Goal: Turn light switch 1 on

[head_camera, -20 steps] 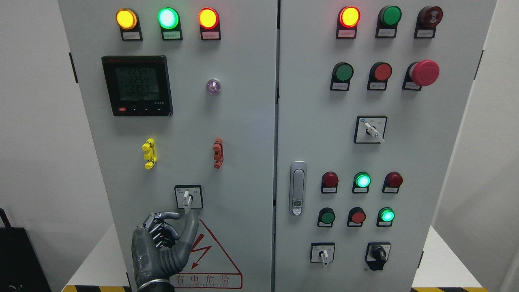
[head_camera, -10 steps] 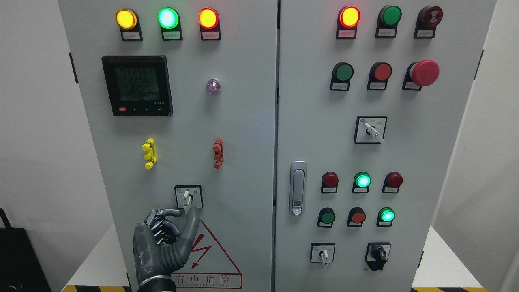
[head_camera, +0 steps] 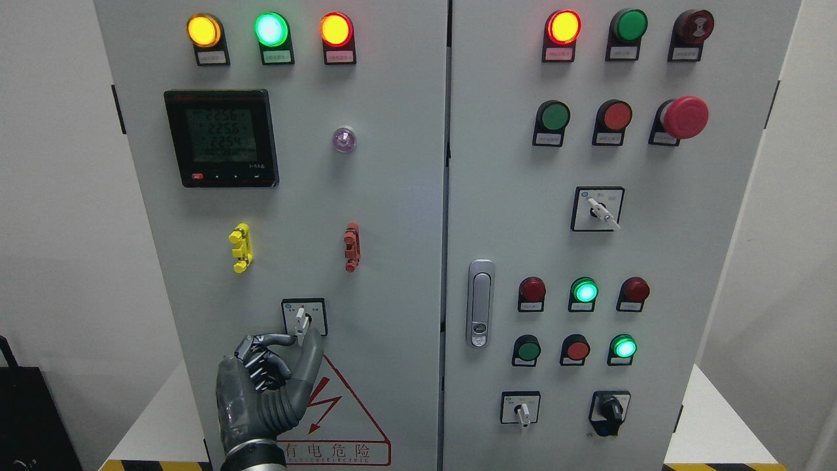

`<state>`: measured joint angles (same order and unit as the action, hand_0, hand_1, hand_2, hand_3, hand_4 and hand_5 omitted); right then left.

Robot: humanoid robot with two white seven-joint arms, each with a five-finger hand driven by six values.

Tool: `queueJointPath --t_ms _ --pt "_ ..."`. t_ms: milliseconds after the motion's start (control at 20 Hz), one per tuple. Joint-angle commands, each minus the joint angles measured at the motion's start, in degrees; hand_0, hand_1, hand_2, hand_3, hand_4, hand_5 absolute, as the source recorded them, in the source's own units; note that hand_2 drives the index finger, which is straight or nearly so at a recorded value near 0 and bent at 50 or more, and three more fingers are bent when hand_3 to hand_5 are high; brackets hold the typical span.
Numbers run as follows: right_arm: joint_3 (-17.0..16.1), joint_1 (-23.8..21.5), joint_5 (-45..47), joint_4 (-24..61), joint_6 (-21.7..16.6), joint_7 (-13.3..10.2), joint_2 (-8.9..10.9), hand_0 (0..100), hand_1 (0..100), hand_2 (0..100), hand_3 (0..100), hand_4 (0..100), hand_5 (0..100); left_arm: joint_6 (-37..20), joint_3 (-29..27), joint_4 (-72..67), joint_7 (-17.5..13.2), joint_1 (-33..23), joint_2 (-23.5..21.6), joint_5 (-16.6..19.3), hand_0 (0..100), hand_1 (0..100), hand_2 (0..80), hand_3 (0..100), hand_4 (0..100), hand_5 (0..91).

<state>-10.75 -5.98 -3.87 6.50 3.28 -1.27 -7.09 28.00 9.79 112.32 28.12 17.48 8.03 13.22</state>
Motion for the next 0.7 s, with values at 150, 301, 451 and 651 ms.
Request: queueJointPath --t_ms 150,301,451,651 --pt "-0.1 0.0 0.0 0.0 0.0 0.0 0.06 0 0 0 0 0 0 0.2 0.0 -0.1 0.0 0.7 0.1 0.0 10 63 54.8 95 94 85.2" --pt "0.0 0.0 0.0 0.0 0.0 0.0 -0.03 0 0 0 0 0 0 0.2 0.0 -0.1 0.0 0.7 0.2 -0.1 9 62 55.0 96 94 85.2" --pt "0.0 0.0 0.0 0.0 0.0 0.0 -0.03 0 0 0 0 0 0 0.2 0.0 -0.1 0.0 0.8 0.2 0.0 9 62 55.1 96 94 85.2" --pt "-0.1 0.0 0.0 0.0 0.0 0.0 0.06 0 0 0 0 0 0 1.4 0.0 -0.1 0.0 1.2 0.2 -0.1 9 62 55.6 96 95 85.2"
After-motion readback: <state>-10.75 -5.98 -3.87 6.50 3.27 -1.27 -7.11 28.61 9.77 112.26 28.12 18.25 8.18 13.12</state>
